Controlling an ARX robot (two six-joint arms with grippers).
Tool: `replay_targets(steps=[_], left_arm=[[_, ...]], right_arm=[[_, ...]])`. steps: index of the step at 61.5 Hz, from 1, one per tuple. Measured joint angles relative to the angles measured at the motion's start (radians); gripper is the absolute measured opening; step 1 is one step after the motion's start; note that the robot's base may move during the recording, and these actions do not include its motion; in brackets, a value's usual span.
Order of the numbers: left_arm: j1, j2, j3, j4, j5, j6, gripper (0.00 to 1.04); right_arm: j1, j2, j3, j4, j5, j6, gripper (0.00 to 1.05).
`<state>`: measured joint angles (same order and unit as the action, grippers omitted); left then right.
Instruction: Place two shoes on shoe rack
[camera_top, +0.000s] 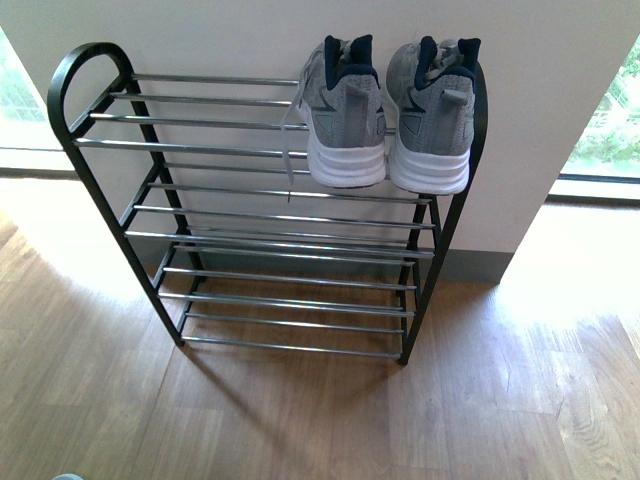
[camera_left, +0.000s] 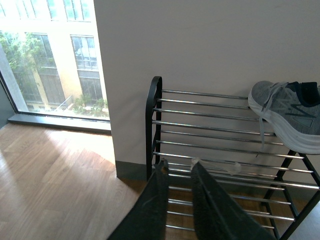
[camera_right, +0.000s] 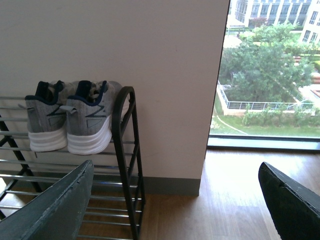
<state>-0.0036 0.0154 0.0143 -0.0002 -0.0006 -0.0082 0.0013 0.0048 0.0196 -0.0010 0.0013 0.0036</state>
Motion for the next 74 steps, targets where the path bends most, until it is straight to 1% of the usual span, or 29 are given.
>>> replay_targets(steps=[1, 10, 13, 15, 18, 23, 25, 30, 74], left_arm=[[0.0, 0.0, 0.0, 0.0, 0.0, 0.0, 0.27], [0.0, 0.0, 0.0, 0.0, 0.0, 0.0, 0.55], [0.0, 0.0, 0.0, 0.0, 0.0, 0.0, 0.62], [0.0, 0.0, 0.0, 0.0, 0.0, 0.0, 0.69], [0.0, 0.0, 0.0, 0.0, 0.0, 0.0, 0.77], [0.0, 0.0, 0.0, 0.0, 0.0, 0.0, 0.92], [0.0, 0.0, 0.0, 0.0, 0.0, 0.001, 0.97], [0.0, 0.0, 0.0, 0.0, 0.0, 0.002, 0.95], [0.0, 0.0, 0.0, 0.0, 0.0, 0.003, 0.95]], right_arm=[[0.0, 0.0, 0.0, 0.0, 0.0, 0.0, 0.96], [0.0, 0.0, 0.0, 0.0, 0.0, 0.0, 0.96], [0.0, 0.0, 0.0, 0.0, 0.0, 0.0, 0.96], [0.0, 0.0, 0.0, 0.0, 0.0, 0.0, 0.96], [0.0, 0.0, 0.0, 0.0, 0.0, 0.0, 0.96], [0.0, 0.0, 0.0, 0.0, 0.0, 0.0, 0.96], [0.0, 0.0, 0.0, 0.0, 0.0, 0.0, 0.96], [0.0, 0.0, 0.0, 0.0, 0.0, 0.0, 0.96], [0.0, 0.0, 0.0, 0.0, 0.0, -0.001, 0.96]])
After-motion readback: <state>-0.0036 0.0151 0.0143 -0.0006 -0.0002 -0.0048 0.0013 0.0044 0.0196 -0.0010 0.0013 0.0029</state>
